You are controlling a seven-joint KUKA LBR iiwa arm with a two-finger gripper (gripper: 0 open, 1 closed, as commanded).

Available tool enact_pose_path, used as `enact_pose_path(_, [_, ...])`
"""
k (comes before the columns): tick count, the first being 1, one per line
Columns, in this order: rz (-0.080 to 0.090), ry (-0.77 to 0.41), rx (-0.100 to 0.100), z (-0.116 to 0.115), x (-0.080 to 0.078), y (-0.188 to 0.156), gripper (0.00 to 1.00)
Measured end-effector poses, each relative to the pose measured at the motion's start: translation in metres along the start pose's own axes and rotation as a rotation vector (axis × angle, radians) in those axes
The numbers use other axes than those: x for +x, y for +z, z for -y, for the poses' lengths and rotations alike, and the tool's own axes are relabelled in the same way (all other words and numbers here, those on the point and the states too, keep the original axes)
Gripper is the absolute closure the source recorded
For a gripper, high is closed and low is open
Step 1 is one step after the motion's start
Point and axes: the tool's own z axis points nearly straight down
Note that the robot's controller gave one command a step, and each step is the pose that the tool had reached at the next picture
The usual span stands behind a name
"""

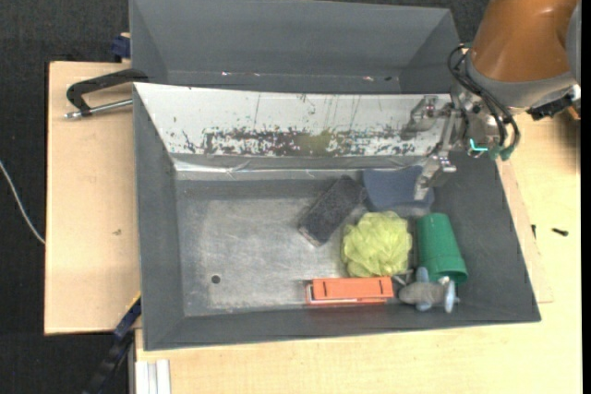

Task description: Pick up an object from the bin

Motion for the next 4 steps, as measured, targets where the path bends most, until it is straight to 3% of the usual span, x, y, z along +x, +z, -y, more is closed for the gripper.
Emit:
enact_pose_path(1, [0.009,-0.001,0.001,0.000,-0.001,-0.005,0.00])
enact_pose_path(2, [0.015,-0.055,0.002,0.007,0.011,0.043,0.00])
enact_pose_path(3, [0.011,-0.183,0.002,0.026,0.010,0.110,0.00])
enact_pose_path(4, [0.040,-0.300,0.008,-0.011,0.042,0.142,1.00])
